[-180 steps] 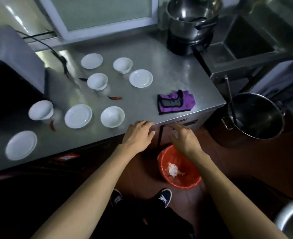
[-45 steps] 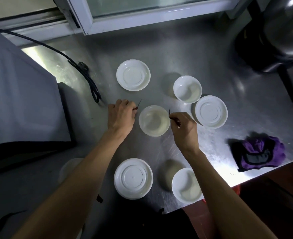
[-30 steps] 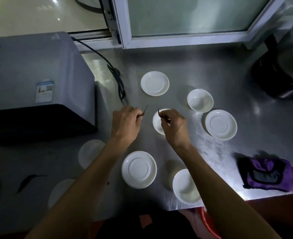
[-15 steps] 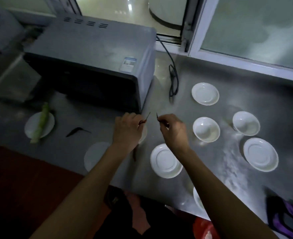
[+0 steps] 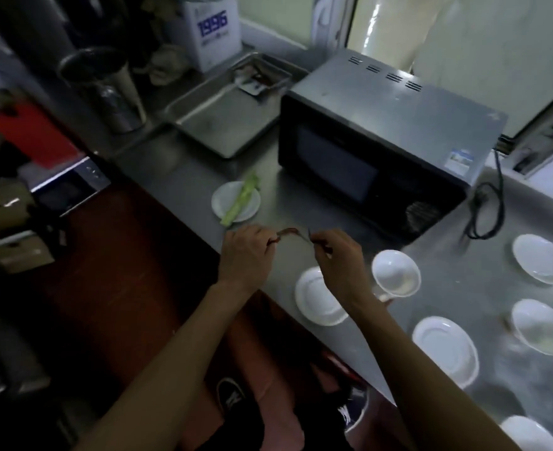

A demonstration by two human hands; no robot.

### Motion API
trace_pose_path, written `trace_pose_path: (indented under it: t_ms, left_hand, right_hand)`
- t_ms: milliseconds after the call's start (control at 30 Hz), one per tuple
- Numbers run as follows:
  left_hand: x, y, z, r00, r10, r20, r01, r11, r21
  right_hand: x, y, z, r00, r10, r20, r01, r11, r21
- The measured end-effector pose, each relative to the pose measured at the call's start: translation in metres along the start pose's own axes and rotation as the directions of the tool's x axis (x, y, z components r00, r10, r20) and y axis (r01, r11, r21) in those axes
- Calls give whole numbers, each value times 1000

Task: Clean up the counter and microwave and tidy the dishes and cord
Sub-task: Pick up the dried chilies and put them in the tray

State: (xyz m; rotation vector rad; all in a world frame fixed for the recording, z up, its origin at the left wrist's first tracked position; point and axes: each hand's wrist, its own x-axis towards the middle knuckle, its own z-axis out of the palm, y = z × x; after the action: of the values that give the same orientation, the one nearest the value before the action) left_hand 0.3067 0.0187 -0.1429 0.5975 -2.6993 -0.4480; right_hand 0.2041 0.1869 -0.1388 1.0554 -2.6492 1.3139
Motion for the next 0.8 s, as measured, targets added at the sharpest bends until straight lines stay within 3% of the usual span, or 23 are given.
trace_pose_path:
  t_ms: [400, 800]
  left_hand:
    - [-5, -138, -86, 990, -124, -64, 128, 990, 54]
    - [70, -211, -63, 992, -127, 21, 126, 990, 67]
  right_hand:
    - [45, -115, 112, 992, -101, 76, 98, 994, 37]
    - [133, -106, 181, 996, -72, 52, 69, 996, 64]
